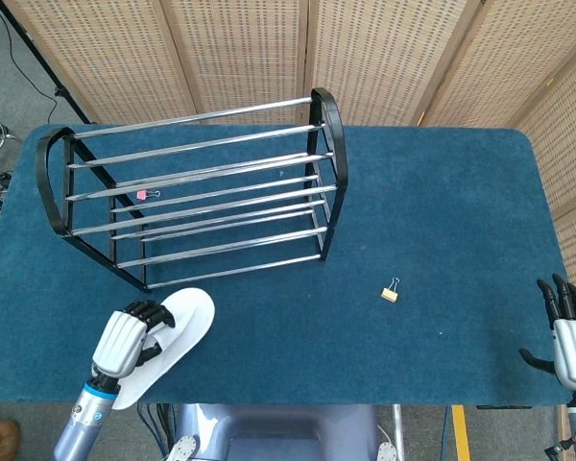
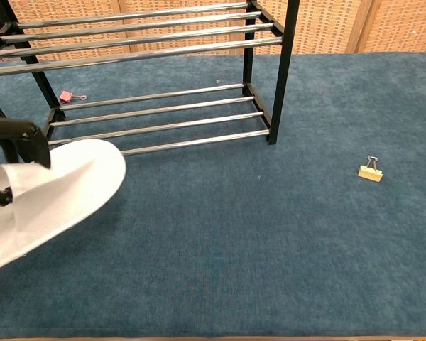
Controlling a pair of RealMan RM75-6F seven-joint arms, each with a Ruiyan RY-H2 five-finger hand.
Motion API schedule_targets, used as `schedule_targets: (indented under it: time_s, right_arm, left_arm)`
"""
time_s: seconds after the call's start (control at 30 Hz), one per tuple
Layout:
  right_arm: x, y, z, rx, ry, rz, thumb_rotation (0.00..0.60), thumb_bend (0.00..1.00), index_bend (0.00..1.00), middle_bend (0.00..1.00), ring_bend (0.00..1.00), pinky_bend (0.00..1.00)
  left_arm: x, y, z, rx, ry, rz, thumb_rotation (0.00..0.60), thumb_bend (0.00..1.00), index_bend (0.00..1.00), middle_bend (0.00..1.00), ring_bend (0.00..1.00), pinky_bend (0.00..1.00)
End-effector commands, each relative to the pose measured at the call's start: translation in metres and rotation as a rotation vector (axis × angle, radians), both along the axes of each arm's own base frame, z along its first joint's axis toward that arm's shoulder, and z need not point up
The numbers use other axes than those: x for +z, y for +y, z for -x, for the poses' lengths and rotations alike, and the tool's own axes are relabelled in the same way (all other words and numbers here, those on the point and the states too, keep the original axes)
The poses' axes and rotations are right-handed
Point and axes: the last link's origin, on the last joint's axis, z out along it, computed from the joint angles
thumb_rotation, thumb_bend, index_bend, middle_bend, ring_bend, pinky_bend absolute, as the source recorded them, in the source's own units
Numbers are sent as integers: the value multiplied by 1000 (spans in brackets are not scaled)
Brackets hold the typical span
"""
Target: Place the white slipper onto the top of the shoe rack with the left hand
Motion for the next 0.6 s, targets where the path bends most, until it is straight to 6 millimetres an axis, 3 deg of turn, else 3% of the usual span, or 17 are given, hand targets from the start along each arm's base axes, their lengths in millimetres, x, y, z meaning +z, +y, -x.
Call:
schedule_targets:
  time_s: [0.03,0.4,0.6]
  right_arm:
    - [0,0,0,-1,1,0,600,0,0,0,0,0]
    - [1,-1,1,-7,-1,0,600,0,0,0,0,0]
    - [1,-1,2,-10,-5,0,600,0,0,0,0,0]
  left_arm:
    - [3,3,-20,-81,-26,-3,600,505,708,596,450,527]
    - [14,18,-97,-166,-64,-67,600,503,710,598,453,527]
    - [22,32,-122,-190,-52,-103,600,503,720,600,455,527]
